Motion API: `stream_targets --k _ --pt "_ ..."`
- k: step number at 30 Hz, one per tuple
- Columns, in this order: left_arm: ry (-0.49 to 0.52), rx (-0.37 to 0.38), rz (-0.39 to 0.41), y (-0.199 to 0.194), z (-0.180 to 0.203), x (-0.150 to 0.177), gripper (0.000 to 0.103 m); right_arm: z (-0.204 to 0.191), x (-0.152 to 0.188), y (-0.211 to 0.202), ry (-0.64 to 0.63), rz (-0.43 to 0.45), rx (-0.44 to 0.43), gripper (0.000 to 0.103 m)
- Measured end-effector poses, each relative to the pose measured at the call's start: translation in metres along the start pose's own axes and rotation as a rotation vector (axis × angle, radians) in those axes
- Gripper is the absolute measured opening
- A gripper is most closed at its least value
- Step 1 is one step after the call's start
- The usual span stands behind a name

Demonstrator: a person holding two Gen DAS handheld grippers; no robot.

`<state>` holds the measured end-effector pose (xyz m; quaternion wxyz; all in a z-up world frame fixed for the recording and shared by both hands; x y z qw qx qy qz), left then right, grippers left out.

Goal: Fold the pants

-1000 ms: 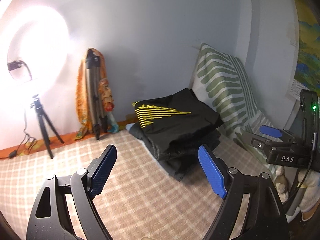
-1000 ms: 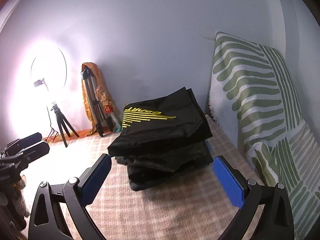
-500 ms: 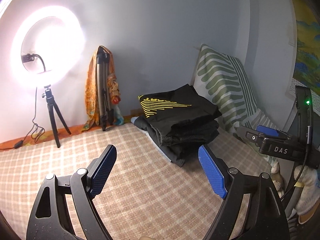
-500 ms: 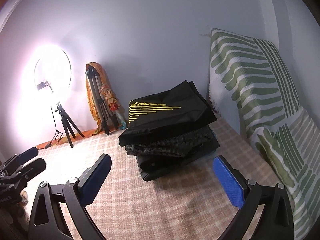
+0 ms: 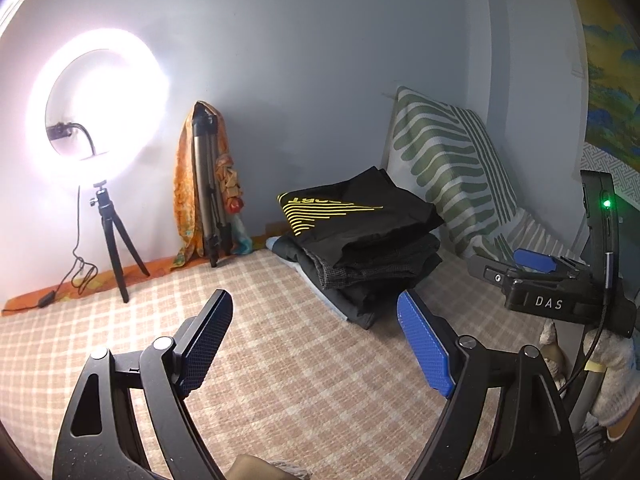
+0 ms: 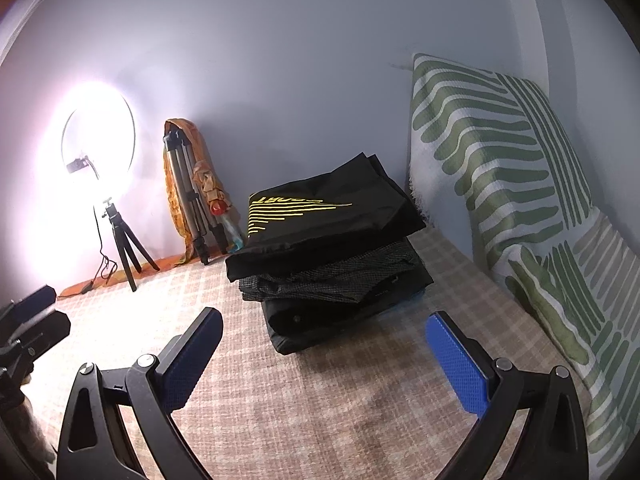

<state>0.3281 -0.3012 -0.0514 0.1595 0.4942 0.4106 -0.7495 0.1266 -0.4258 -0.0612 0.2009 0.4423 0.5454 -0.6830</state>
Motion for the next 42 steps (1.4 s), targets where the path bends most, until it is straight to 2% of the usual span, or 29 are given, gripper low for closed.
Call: stream_targets --k 3,18,42 --pt "-0.02 0.017 0.001 -0.003 0.003 0.001 0.097 0.001 0.001 -0.003 0.003 0.01 0.006 0.103" --pt "0.008 -0.013 -0.021 -0.006 0.007 0.008 0.097 -0.001 0.0 -0.007 -0.003 0.027 0.034 0.103" --pt "0.012 -0.024 -0.015 -0.007 0.009 0.006 0.097 -0.007 0.0 -0.005 -0.016 0.026 0.024 0.103"
Point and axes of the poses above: each gripper's, at about its wrist camera, not at the fingertips, and y roughly the way its jaws point, z to its right, x to its underside, the point moved 9 cm from there along y, roughly the way its jaws point, and after that the axes turned 7 degrees about -y, right-handed, at the moved point
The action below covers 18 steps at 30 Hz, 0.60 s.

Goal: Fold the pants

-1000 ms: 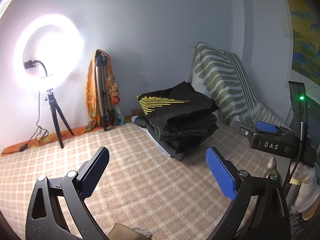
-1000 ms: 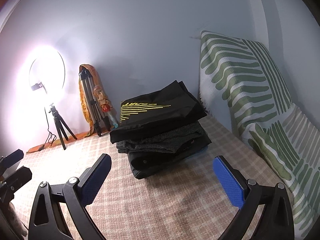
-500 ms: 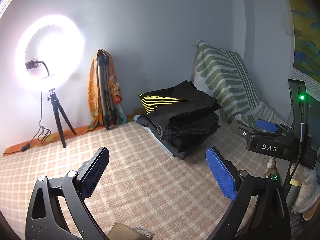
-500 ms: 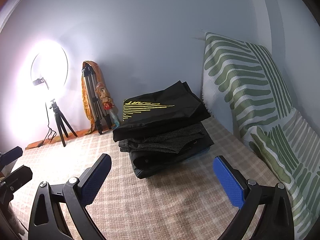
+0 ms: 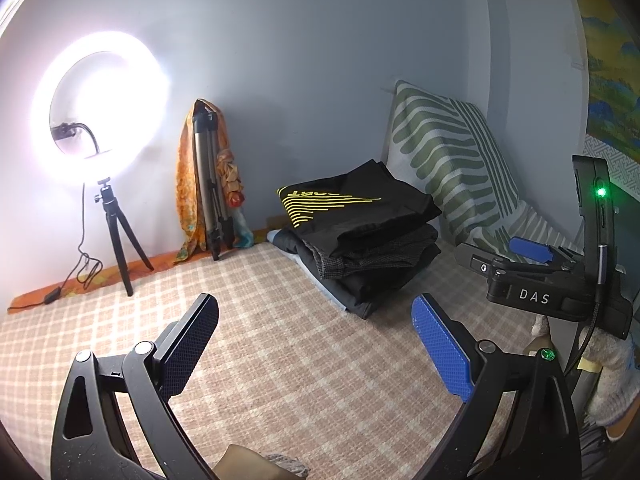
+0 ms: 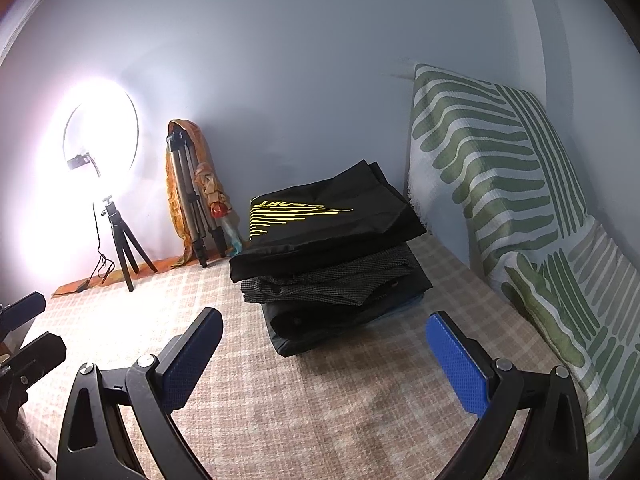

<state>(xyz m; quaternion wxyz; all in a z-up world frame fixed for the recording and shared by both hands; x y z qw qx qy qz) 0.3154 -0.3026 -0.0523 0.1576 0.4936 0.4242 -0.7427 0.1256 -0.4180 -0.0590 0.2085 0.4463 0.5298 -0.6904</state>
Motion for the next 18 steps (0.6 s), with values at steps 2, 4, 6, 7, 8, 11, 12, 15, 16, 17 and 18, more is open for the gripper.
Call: stream_targets --k 2,4,6,7,8,11,12,15,16,17,18 --pt "0.001 0.0 0.0 0.0 0.0002 -0.0001 0.097 -0.0001 0.0 0.0 0.002 0.0 -0.001 0.103" --pt "0.0 0.0 0.0 0.0 0.0003 -0.0001 0.097 0.0 -0.0001 0.0006 0.002 0.0 -0.001 0.103" --pt "0.0 -0.001 0.0 0.0001 0.0002 -0.0002 0.097 -0.0004 -0.0001 0.001 0.0 -0.001 -0.002 0.103" --pt "0.0 -0.001 0.001 0.0 0.0002 -0.0001 0.097 -0.0004 -0.0001 0.0004 0.0 -0.001 -0.002 0.103" --pt "0.0 -0.002 0.001 -0.0002 0.0 -0.0002 0.097 -0.0004 0.0 0.0002 0.0 -0.001 -0.002 0.103" --pt "-0.002 -0.003 0.004 -0.0009 -0.0002 -0.0005 0.097 -0.0016 0.0 -0.0003 -0.001 -0.001 -0.003 0.103" --pt "-0.003 -0.003 0.005 -0.0014 -0.0007 -0.0006 0.097 -0.002 0.0 -0.0007 0.0 -0.001 -0.003 0.103" --pt "-0.002 -0.003 0.004 -0.0015 -0.001 -0.0005 0.097 -0.0029 -0.0002 -0.0008 0.0 0.001 -0.004 0.103" --pt "-0.002 -0.003 0.005 -0.0015 -0.001 -0.0006 0.097 -0.0029 0.0001 -0.0011 0.0 0.0 -0.004 0.103" --pt "-0.002 -0.004 0.005 -0.0015 -0.0011 -0.0006 0.097 -0.0028 0.0002 -0.0012 0.0 0.0 -0.003 0.103" --pt "-0.001 -0.004 0.005 -0.0015 -0.001 -0.0006 0.097 -0.0031 0.0001 -0.001 0.001 0.0 -0.004 0.103"
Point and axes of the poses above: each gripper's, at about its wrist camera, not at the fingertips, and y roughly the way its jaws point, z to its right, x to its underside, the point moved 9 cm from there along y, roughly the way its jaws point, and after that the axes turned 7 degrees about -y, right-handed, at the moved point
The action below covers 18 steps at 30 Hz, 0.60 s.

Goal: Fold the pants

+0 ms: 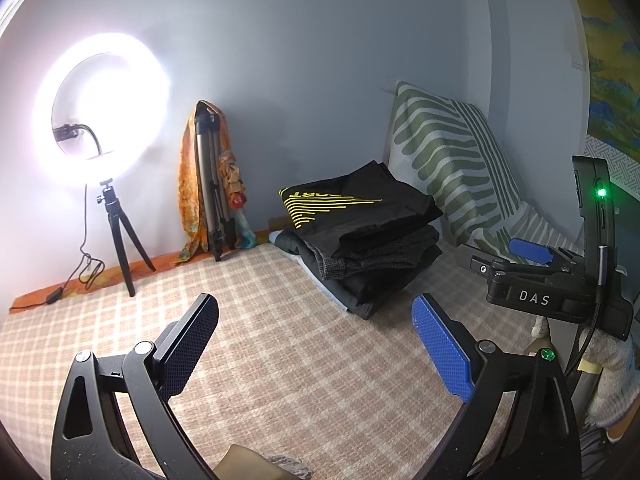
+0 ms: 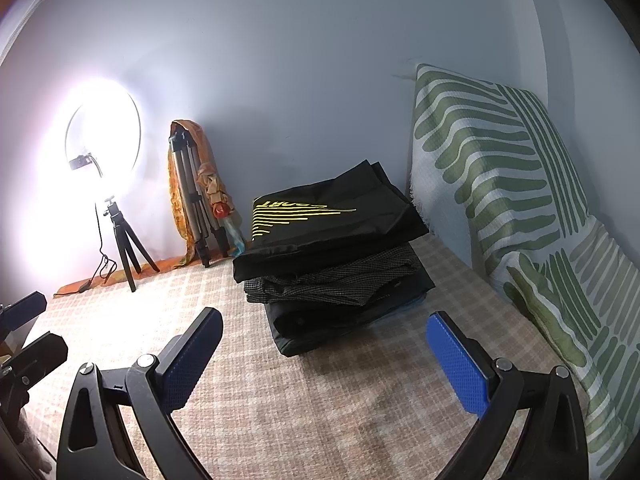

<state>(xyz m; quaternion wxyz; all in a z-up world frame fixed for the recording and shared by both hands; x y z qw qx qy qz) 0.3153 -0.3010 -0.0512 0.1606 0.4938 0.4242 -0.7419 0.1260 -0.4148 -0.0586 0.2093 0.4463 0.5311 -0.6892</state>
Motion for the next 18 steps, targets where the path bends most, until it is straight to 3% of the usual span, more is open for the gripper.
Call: stream_targets --k 18 --pt "-0.007 -0.012 0.012 -0.0026 -0.0065 -0.0013 0.103 -0.0056 0.0013 0.0012 -0.008 -0.002 -0.011 0.103"
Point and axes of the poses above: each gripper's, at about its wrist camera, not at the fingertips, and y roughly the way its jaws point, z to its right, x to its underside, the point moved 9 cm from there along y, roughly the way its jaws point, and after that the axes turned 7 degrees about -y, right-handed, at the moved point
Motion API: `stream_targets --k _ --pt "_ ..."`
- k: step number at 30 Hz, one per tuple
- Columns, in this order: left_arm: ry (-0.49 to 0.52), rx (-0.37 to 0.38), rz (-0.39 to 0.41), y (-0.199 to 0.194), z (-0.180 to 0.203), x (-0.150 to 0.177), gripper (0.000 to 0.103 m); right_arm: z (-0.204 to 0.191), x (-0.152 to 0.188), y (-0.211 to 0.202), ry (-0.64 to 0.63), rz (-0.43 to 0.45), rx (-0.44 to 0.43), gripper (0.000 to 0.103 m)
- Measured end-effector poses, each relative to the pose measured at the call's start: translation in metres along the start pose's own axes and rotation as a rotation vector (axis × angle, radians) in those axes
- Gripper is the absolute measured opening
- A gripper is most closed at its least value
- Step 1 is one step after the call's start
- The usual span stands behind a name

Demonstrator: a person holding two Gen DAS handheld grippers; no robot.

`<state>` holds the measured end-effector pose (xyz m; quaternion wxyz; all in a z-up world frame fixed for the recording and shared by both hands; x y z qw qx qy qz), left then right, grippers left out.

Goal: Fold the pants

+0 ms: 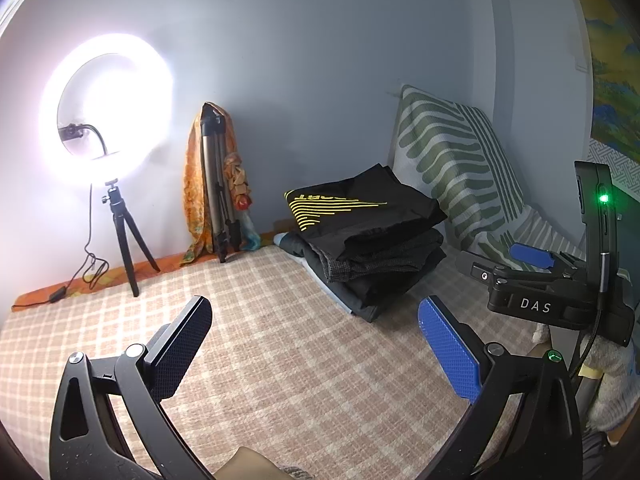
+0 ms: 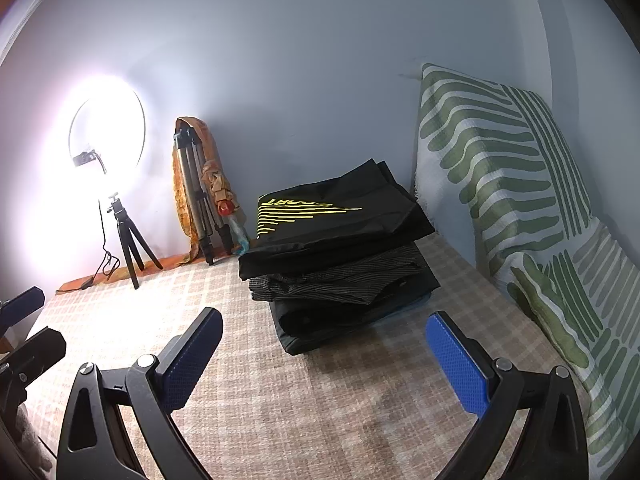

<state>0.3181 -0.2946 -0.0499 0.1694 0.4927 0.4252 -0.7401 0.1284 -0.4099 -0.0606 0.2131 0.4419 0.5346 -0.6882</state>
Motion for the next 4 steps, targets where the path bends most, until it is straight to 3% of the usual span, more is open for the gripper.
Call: stream_targets --k 4 --pt "0.001 0.0 0.002 -0.0004 0.0008 -0.0001 0.103 -0.0005 0.0002 0.0 -0.001 -0.001 -0.001 0.103"
Point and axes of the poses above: each gripper's, at about its wrist camera, not at the fingertips, and y roughly the way its jaws point, z to its right, x to its underside, the point moved 9 cm from there along y, roughly the way its jaws point, and after that the axes turned 7 degrees about -y, right-handed, at the moved point
